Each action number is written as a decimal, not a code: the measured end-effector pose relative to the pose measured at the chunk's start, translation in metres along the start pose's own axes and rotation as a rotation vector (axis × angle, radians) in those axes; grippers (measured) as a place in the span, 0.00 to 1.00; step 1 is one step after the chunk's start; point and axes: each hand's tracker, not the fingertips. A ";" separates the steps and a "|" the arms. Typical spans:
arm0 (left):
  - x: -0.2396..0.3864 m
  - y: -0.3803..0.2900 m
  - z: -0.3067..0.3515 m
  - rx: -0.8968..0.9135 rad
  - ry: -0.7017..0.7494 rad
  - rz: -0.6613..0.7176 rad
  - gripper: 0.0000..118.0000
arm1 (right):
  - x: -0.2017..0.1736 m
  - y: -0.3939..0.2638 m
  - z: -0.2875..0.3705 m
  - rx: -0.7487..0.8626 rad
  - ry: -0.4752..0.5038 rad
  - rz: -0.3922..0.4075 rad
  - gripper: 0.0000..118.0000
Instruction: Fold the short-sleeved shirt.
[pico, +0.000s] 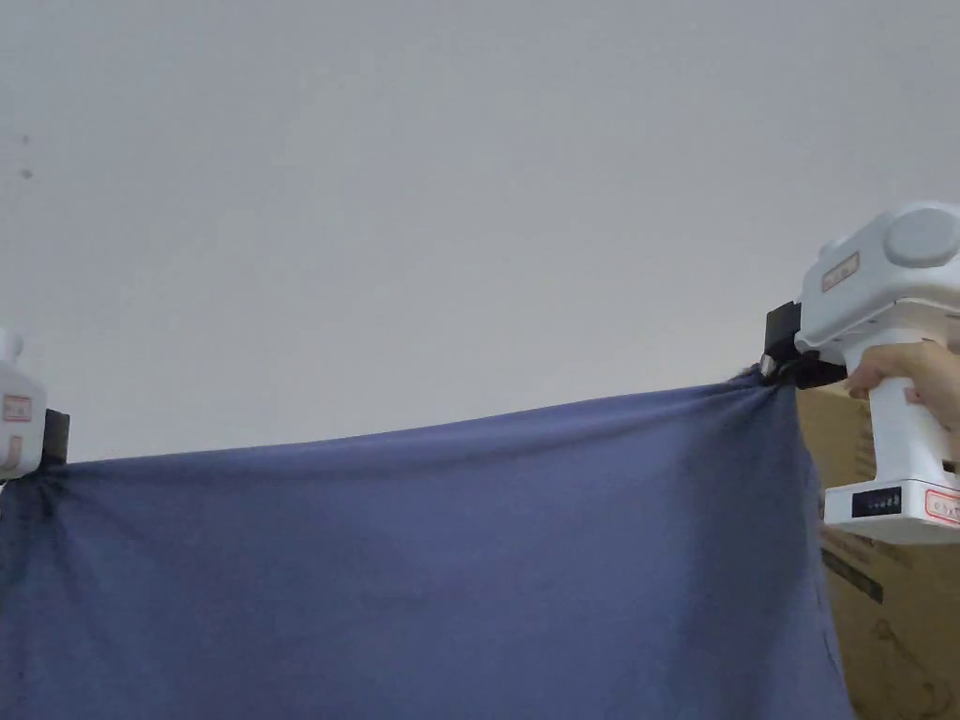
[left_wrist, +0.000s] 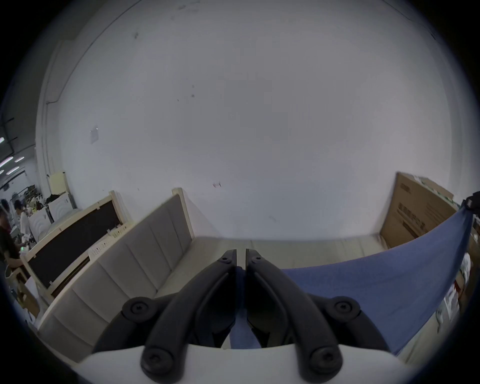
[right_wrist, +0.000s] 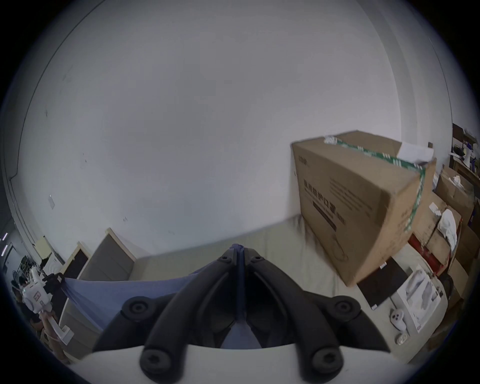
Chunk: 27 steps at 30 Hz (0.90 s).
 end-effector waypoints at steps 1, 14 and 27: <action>0.001 0.011 -0.007 0.007 0.001 -0.011 0.04 | -0.009 0.008 -0.002 0.008 -0.004 0.011 0.05; 0.004 0.070 -0.052 0.142 0.141 -0.055 0.04 | -0.058 0.048 -0.023 0.077 -0.029 0.116 0.05; 0.032 -0.165 -0.209 -0.276 0.137 -0.049 0.04 | -0.002 -0.144 -0.220 -0.325 -0.134 0.069 0.05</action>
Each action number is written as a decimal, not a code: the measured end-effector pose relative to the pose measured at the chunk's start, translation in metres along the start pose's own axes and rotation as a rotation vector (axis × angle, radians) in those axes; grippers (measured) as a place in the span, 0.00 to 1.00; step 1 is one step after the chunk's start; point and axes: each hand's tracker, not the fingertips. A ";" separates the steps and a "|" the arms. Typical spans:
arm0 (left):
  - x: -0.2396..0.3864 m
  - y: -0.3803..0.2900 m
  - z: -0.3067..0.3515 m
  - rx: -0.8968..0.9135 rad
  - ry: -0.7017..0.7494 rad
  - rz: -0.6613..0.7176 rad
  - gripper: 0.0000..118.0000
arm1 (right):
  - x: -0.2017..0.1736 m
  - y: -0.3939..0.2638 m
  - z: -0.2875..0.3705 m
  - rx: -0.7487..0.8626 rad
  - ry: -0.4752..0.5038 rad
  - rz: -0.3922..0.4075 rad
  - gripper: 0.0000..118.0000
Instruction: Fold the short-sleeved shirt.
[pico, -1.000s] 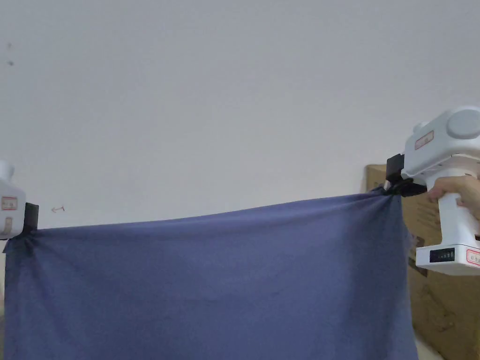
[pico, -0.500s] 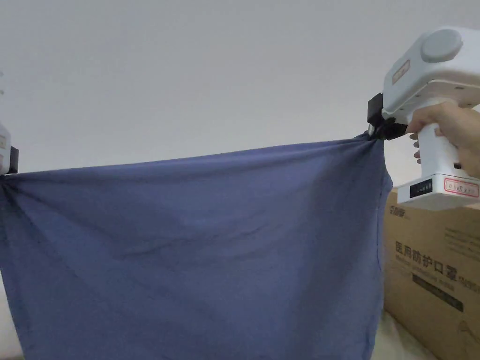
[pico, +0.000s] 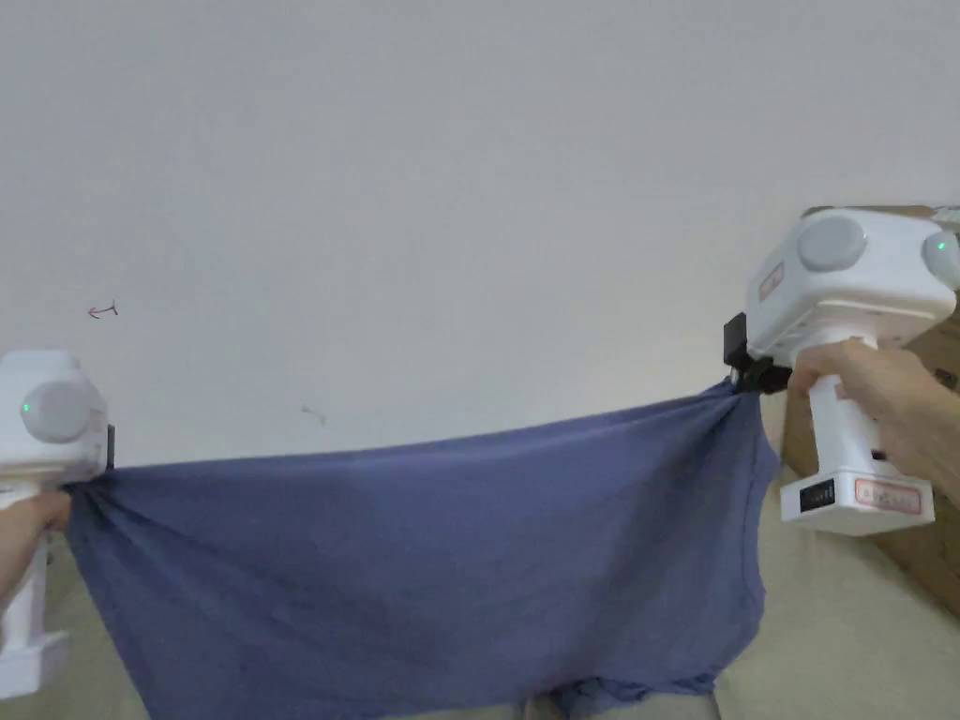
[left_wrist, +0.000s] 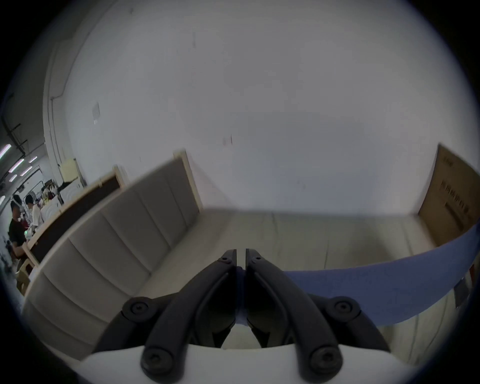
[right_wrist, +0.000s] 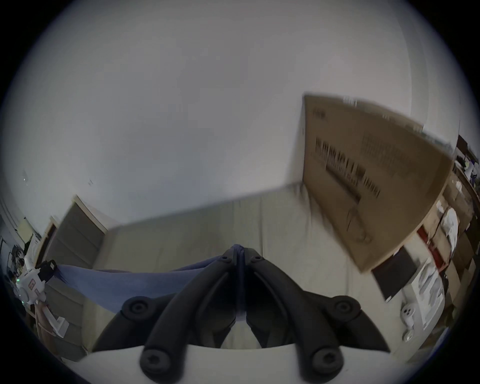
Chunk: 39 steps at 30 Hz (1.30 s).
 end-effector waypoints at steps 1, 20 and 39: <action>0.006 -0.018 -0.018 -0.044 0.004 -0.024 0.04 | 0.003 -0.015 -0.023 -0.040 -0.008 -0.001 0.05; -0.026 -0.188 -0.007 -0.222 -0.083 -0.064 0.04 | 0.060 -0.199 -0.063 -0.265 0.010 -0.009 0.04; -0.148 -0.424 0.259 -0.267 -0.124 -0.107 0.04 | 0.152 -0.490 0.188 -0.377 0.031 0.005 0.04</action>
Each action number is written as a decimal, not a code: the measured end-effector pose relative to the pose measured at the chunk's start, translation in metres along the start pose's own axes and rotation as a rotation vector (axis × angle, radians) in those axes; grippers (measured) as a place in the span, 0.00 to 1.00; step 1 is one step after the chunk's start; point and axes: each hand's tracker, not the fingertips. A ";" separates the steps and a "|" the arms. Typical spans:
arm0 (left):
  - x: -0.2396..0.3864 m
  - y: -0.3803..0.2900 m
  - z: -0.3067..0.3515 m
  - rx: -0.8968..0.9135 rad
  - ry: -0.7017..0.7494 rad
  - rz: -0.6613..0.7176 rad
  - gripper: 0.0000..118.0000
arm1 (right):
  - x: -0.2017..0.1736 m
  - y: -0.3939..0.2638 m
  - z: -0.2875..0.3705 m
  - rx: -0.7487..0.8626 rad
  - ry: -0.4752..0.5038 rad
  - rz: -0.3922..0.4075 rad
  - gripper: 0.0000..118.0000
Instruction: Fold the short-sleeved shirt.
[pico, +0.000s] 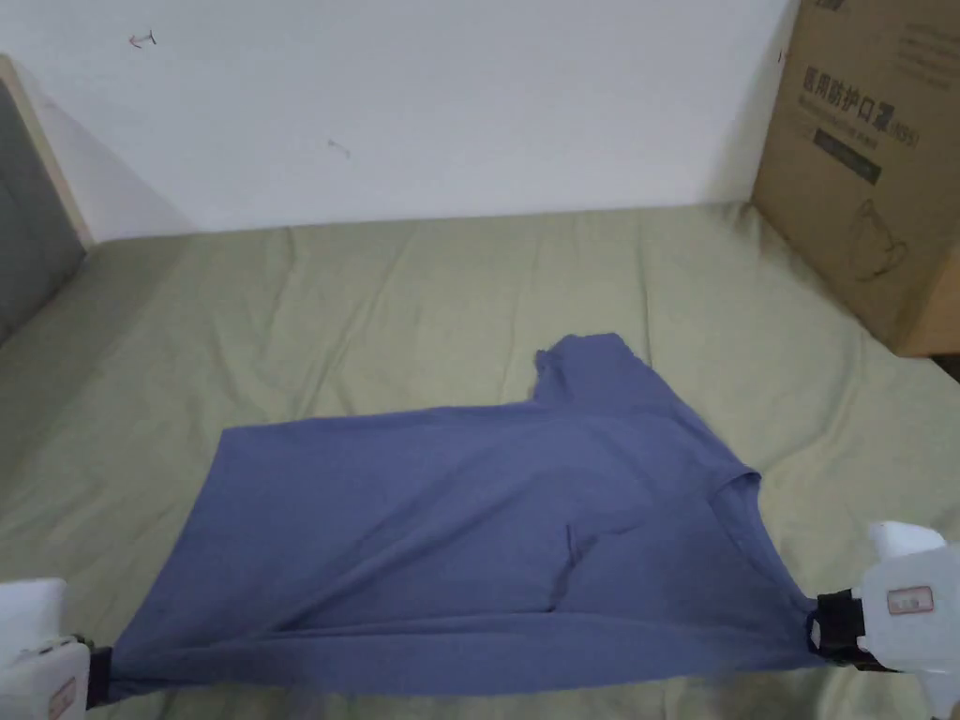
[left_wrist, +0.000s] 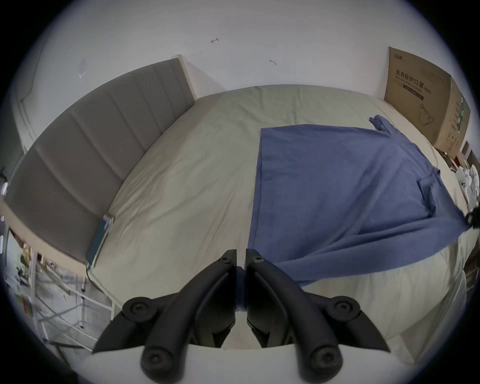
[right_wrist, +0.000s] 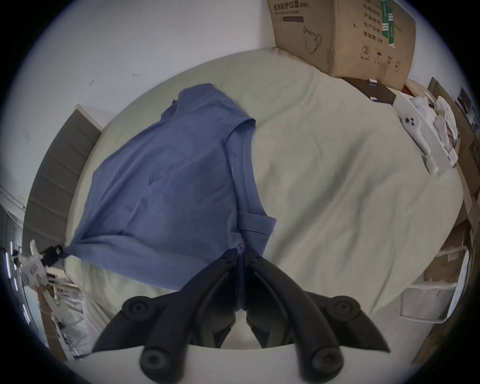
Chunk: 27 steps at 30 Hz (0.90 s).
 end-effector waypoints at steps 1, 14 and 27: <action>-0.004 -0.007 0.002 -0.012 -0.005 0.032 0.04 | 0.002 -0.009 0.001 -0.009 -0.010 0.012 0.04; -0.018 -0.039 0.045 0.049 -0.076 0.170 0.80 | -0.016 -0.036 0.027 0.093 -0.068 0.151 0.74; -0.001 -0.088 0.059 -0.004 -0.166 0.195 0.00 | -0.055 -0.108 0.008 0.021 0.033 0.049 0.00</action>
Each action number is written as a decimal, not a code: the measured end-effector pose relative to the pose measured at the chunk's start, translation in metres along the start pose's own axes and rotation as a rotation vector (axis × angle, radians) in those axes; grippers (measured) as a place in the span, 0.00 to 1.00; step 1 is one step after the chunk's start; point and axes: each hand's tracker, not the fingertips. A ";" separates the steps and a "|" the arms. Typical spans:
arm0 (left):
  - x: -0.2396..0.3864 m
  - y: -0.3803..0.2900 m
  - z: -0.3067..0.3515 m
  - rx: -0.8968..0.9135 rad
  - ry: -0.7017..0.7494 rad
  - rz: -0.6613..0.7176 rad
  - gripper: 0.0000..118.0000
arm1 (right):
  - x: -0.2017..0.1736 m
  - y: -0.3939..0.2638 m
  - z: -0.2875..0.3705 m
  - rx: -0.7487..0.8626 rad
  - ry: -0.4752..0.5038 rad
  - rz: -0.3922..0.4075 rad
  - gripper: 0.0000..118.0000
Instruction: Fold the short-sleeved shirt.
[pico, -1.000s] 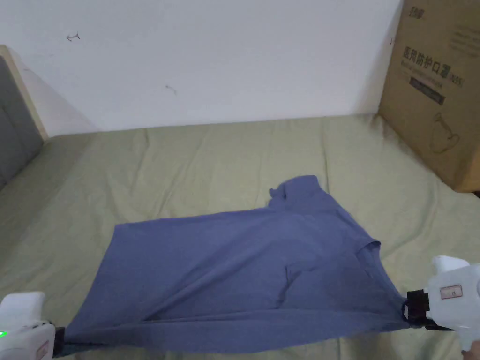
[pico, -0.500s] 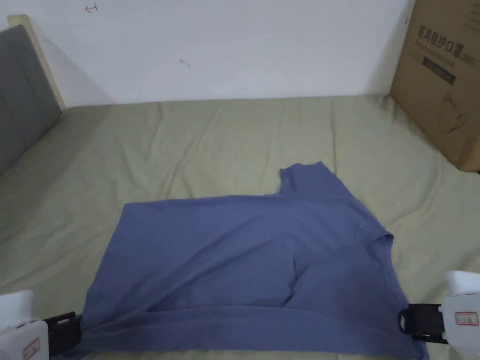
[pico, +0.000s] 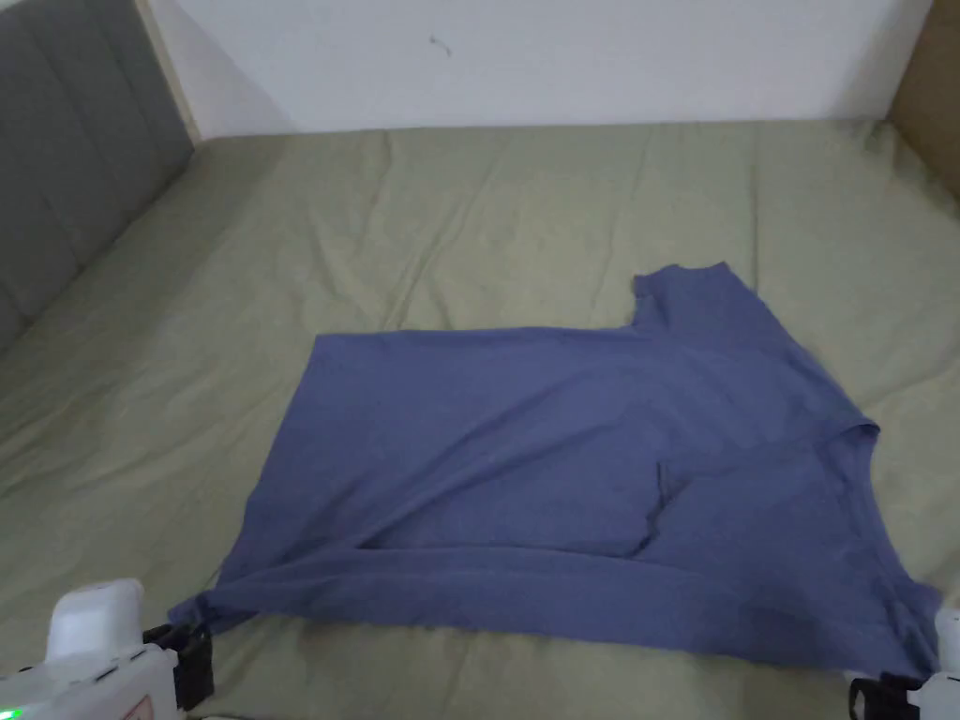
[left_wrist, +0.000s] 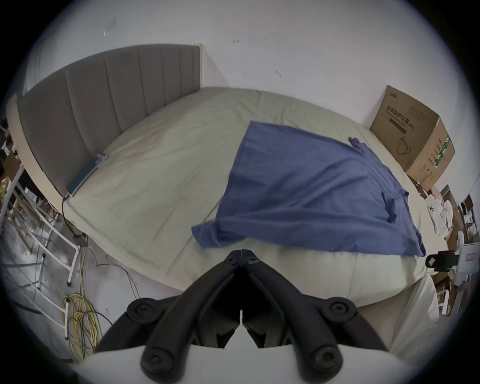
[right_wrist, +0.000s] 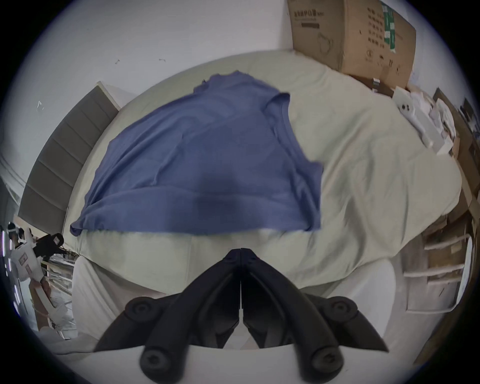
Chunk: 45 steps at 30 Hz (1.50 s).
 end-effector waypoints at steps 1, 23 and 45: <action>0.000 0.001 -0.002 0.006 0.014 -0.008 0.00 | 0.000 -0.001 0.000 0.002 0.006 0.001 0.00; -0.011 0.031 -0.069 -0.080 0.000 0.022 0.06 | 0.022 0.020 0.002 0.006 -0.002 -0.060 0.19; 0.000 0.060 -0.047 -0.075 0.016 -0.064 0.06 | 0.049 0.070 0.015 -0.008 0.002 -0.043 0.02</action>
